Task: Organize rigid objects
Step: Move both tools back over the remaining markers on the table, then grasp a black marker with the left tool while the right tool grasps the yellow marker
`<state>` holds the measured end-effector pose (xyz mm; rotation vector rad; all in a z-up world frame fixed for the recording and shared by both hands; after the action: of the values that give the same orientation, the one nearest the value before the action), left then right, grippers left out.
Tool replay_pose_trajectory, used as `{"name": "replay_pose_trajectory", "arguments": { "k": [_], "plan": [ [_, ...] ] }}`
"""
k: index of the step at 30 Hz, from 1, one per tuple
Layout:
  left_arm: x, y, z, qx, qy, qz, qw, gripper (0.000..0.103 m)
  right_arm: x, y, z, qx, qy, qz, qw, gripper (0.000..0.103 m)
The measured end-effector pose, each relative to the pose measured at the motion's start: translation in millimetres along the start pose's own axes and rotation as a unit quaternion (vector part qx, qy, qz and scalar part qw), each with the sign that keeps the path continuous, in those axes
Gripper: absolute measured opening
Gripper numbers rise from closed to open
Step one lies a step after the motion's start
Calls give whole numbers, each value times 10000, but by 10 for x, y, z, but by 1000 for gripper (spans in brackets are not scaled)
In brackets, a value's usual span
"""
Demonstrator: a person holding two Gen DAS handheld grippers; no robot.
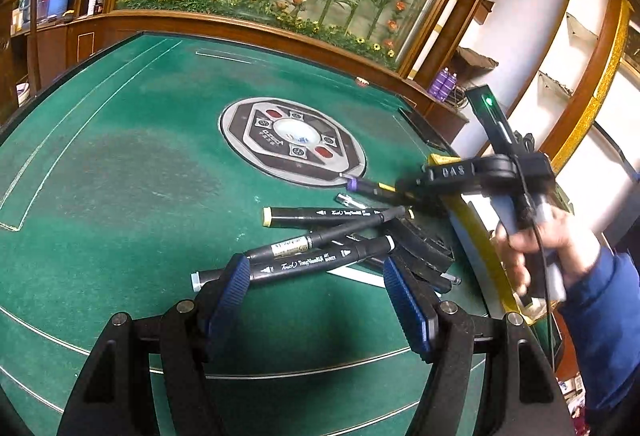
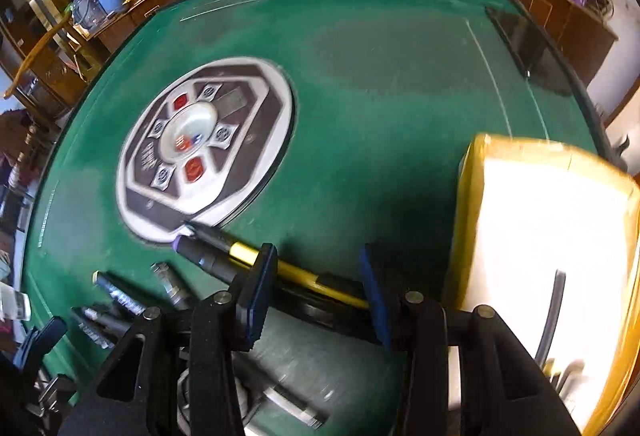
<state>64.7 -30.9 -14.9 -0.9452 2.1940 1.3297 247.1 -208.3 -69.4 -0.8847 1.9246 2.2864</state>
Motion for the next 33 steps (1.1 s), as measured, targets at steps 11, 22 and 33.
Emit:
{"name": "replay_pose_trajectory", "arguments": {
  "k": [11,22,33],
  "plan": [
    [-70,94,138,-24,393,-207,9990,73,658,246,549,-827,-488,-108,9953,45],
    [-44,267,311,311,789,77,9964,73,827,390,845,-1147,-233,-421,9922,46],
    [179,393,474,-143,966,476,9941,73,596,167,871,40,1071,-517,9929,8]
  ]
}}
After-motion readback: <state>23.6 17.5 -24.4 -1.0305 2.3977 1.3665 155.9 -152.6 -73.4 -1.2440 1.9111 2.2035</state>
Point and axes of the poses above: each gripper's, at about its wrist camera, not at the fingertips, and y roughly against the way its jaws point, z to its left, x to its underside, the point moved 8 cm from there along -y, roughly the way its jaws point, and after that the axes turned 7 degrees about y, right-handed, at the moved point
